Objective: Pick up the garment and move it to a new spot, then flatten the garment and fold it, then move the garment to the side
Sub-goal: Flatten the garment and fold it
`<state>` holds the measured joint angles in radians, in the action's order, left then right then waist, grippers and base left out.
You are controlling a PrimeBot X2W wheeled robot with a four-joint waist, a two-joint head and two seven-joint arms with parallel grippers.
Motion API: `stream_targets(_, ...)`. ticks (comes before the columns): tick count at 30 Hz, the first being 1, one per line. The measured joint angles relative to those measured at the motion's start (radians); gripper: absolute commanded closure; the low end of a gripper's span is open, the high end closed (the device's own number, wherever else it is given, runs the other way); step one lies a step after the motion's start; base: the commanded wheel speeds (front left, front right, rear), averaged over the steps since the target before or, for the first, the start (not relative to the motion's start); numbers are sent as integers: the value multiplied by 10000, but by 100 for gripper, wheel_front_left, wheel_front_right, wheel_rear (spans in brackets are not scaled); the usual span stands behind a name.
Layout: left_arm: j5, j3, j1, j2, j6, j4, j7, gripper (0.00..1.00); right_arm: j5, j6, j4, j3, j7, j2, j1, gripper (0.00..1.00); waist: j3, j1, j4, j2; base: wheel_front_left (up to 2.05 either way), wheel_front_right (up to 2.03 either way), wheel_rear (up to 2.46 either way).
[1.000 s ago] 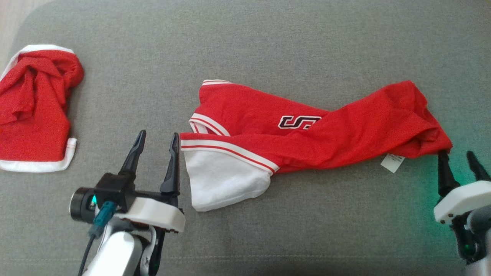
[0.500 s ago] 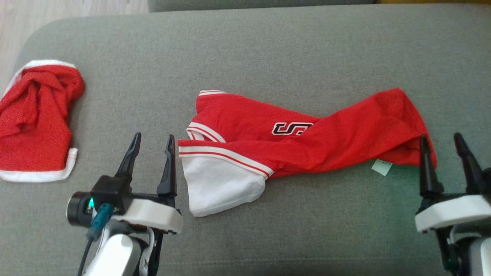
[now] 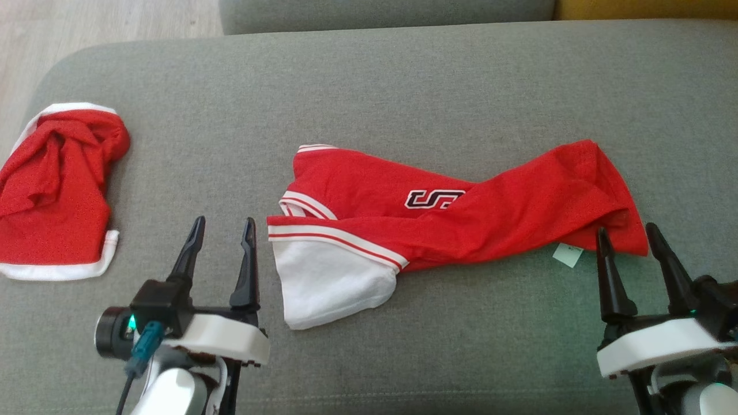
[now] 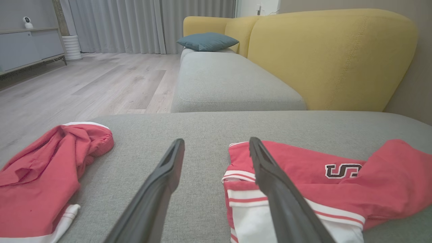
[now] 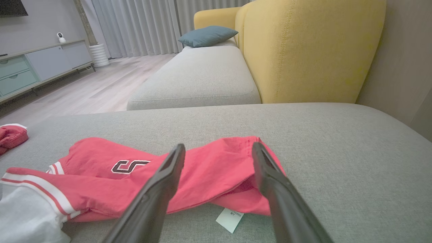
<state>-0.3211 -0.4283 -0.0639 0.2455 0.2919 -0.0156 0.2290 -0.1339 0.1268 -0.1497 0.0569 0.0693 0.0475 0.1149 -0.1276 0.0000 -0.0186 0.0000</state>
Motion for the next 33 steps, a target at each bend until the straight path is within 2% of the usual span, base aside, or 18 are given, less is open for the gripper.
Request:
stream_targets(10,-2,-82,-1,54,54,102,-92,0,-61,0,-2,0,4,-19,-3,0,-8,0,2,0,0,0,0)
stream_targets(14,-330,-575,3,40,-416,27,-984,0,-148,0,2,-44,94,-23,-4,0,-82,0,-4,0,0,0,0)
stream_targets(21,-1141,-1158,272,-73,-838,-871,-2690,0,-203,0,13,-159,119,-27,-13,0,-338,0,53,0,0,0,0)
stream_targets(30,-1825,-1195,296,-222,-1325,-1860,-3333,0,-426,0,284,-136,121,-29,-38,0,-557,0,192,0,0,0,0)
stream_targets(31,-1829,-1206,248,-224,-1352,-1921,-3369,15,-424,0,320,-119,188,-29,-44,0,-566,0,202,0,0,0,0)
stream_targets(32,-1887,-1204,159,-232,-1434,-1994,-3430,54,-424,0,347,-90,221,-29,-50,0,-578,0,214,0,0,0,0)
stream_targets(33,-1918,-1200,73,-228,-1459,-2065,-3430,87,-420,0,355,-48,234,-31,-57,0,-591,0,227,0,0,0,0)
